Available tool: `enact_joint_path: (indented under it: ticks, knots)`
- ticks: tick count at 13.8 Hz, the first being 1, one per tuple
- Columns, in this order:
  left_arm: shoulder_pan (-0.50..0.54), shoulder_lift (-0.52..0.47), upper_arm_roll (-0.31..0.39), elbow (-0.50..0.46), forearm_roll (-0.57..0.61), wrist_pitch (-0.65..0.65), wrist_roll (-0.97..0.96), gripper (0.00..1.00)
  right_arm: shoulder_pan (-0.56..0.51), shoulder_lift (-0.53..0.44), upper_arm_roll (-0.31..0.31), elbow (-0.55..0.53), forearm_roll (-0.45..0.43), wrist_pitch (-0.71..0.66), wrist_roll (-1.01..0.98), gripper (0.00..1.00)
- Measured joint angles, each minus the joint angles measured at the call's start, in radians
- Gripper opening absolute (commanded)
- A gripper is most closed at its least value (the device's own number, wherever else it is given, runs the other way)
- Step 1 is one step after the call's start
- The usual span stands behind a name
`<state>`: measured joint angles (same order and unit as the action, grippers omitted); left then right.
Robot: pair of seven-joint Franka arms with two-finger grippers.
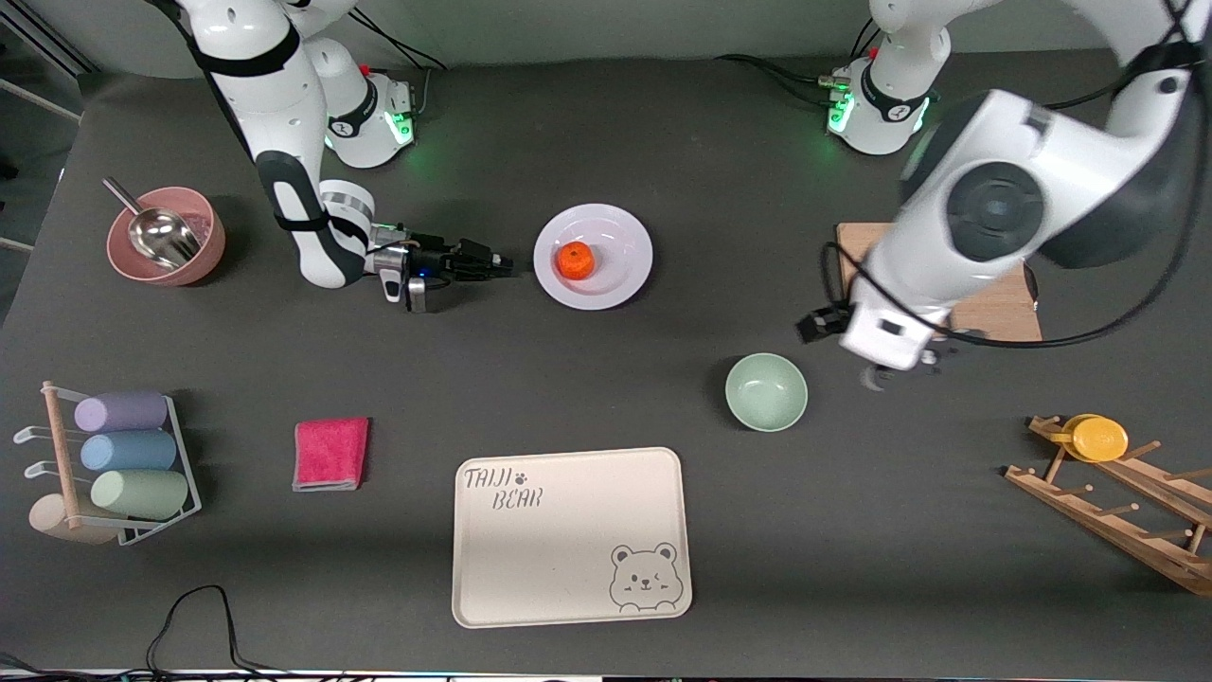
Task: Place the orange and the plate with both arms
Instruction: 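Release the orange on the plate while the right gripper grasps the plate rim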
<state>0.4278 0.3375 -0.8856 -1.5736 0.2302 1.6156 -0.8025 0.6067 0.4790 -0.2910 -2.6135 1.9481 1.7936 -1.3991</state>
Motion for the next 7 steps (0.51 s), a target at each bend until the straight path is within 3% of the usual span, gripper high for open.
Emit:
enact_joint_path:
  ticks: [5,7]
  knots:
    - [0.3,-0.084,0.005,0.001,-0.002,-0.129,0.474,1.0,0.008,0.008,0.105,0.036,0.125,0.074,0.0,0.35]
    - [0.359,-0.12,0.068,0.0,-0.005,-0.133,0.651,1.0,0.009,0.009,0.117,0.046,0.135,0.086,0.0,0.35]
